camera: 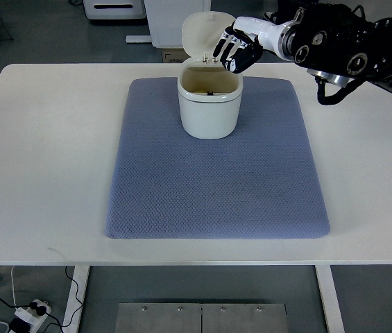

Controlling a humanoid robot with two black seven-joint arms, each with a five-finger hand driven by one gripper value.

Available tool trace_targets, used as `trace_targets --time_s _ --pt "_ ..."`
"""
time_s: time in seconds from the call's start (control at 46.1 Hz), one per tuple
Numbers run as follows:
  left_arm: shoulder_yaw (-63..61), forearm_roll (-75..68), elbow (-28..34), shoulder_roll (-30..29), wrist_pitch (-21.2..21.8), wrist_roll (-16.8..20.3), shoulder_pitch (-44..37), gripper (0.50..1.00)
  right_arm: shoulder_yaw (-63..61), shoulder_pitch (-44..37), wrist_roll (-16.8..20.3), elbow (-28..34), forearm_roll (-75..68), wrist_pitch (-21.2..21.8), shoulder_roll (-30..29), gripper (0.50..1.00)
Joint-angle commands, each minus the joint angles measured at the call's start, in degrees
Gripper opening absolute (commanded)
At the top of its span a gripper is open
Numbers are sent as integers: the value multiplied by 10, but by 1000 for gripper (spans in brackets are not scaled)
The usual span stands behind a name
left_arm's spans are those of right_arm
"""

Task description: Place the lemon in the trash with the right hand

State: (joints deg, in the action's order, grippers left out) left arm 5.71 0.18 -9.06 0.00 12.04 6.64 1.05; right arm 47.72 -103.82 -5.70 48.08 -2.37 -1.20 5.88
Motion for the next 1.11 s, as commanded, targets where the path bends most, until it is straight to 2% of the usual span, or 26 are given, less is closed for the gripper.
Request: trace_targets --time_s 0.0,0.174,0.326,0.347,0.456,0.543,0.63,0.912,1.085 --pt "0 0 0 0 0 0 0 1000 0 -3 -1 8 7 4 16 571" --pt "0 0 0 0 0 0 0 1000 -1 -2 -1 20 10 8 55 575" --pt "0 0 0 0 0 0 0 1000 -5 1 -1 21 9 9 80 623" --pt "0 0 0 0 0 0 0 1000 -8 4 -1 22 6 9 90 673" --pt "0 0 0 0 0 0 0 1000 -18 12 0 21 3 8 105 763" --pt "0 0 -1 0 0 0 0 1000 -36 25 2 19 2 6 120 861" --pt "0 0 -1 0 0 0 0 1000 -68 43 3 19 2 1 137 983" --pt "0 0 -1 0 0 0 0 1000 -142 89 5 18 8 1 176 1000" --pt "0 0 0 0 0 0 0 1000 -234 135 4 16 9 1 194 1000"
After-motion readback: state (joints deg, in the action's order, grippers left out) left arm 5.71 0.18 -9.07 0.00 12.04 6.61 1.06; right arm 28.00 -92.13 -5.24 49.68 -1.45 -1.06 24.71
